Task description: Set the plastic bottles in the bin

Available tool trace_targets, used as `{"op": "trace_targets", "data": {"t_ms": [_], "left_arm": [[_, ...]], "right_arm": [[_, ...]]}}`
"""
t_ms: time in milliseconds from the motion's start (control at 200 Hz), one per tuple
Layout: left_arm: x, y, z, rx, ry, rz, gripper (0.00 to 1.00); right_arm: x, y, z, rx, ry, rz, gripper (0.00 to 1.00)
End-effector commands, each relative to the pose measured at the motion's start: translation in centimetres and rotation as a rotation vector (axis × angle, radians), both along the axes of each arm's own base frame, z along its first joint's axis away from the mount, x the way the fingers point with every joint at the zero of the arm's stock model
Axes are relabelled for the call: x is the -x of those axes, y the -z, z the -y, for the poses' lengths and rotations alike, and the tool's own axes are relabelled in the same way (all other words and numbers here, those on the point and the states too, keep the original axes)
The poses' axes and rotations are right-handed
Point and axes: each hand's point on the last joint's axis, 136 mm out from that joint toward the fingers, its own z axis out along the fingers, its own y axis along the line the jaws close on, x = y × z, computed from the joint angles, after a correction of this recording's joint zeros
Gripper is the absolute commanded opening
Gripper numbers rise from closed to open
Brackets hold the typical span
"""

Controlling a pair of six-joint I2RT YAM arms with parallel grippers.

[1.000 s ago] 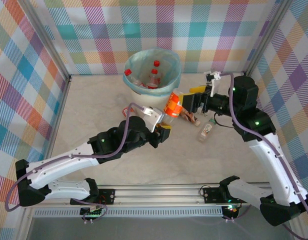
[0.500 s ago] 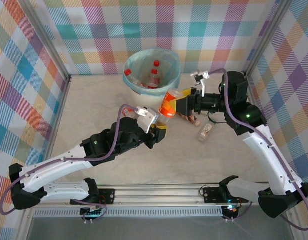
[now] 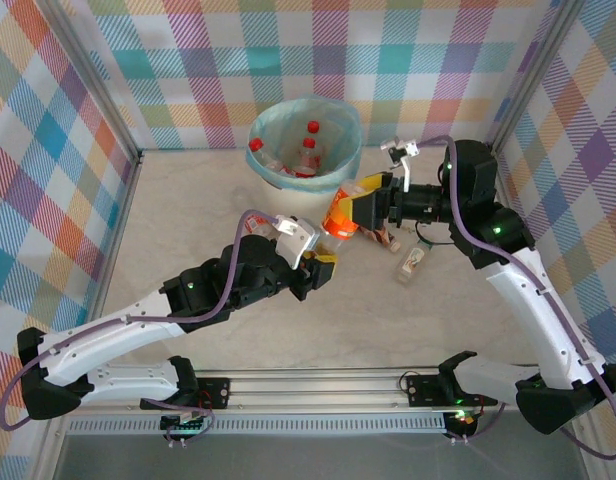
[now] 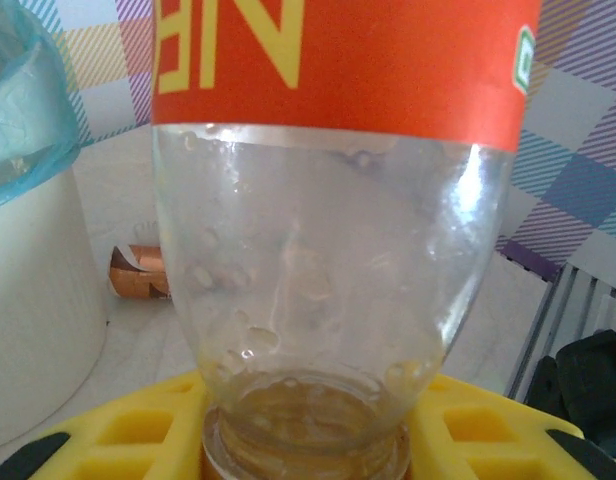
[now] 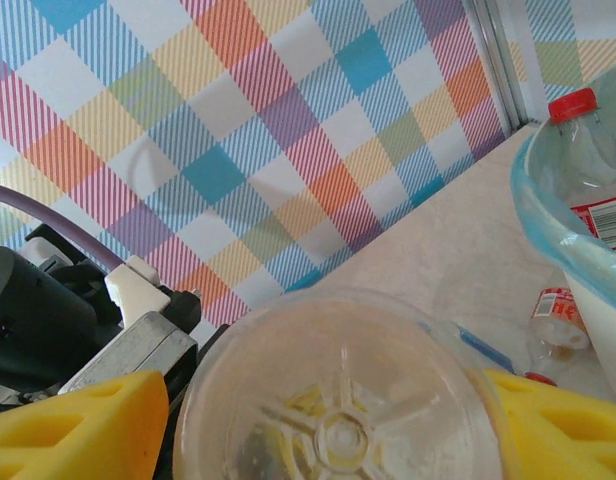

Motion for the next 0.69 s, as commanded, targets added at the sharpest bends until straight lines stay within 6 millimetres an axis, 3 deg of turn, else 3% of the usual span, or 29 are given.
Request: {"op": "trace_targets", "data": {"t_ms": [0,145,295,375,535,595,690], "left_arm": [[0.3,-1.3,0.1,0.037,0.031,0.027,0.37],[0.0,-1.3,-0.3,0.037,0.003,0.032,0.42],[-1.0,-2.0,-2.0,0.040,-0.092,0.063,0.71],[-1.5,-2.4,-3.3,0.045,-0.152,0.092,0.79],[-3.1,-3.4,-7.7,0.056,-0.364,0.147,0.83],[-3.7,-3.5,-10.2,0.060,-0.477,0.162,0.84],[-4.3,-2.9,-14.6,0.042,-0.675,0.163,0.94]], "right_arm": [[0.0,-1.0,-0.3,-0.009,-0.019,0.036,0.67],[0.0,-1.3,-0.3,-0.008,-0.013,0.049,0.56],[-1.0,-2.2,0.1,0.002,0.053,0.074,0.52],[-2.6,-2.8,0.6,0.025,0.135,0.089,0.49],[-6.8,-5.3,1.2,0.056,0.305,0.175,0.45],[-8.7,-6.1,1.1,0.063,0.355,0.215,0.44],[-11.9,-6.6,0.9,0.092,0.426,0.272,0.43]]}}
